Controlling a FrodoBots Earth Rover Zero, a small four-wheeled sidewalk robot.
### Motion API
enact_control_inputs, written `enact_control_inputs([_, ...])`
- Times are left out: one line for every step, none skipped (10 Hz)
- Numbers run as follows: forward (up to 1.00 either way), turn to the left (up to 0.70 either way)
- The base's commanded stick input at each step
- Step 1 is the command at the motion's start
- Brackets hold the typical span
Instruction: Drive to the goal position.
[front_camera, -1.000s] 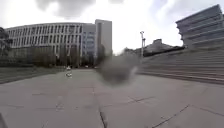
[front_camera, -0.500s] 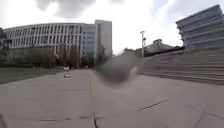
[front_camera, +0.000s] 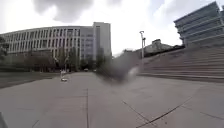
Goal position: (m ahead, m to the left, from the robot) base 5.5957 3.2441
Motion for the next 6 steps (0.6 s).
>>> enact_control_inputs([0.70,0.00])
enact_control_inputs([0.70,0.00])
enact_control_inputs([0.70,0.00])
enact_control_inputs([0.70,0.00])
enact_control_inputs([0.70,0.00])
enact_control_inputs([0.70,0.00])
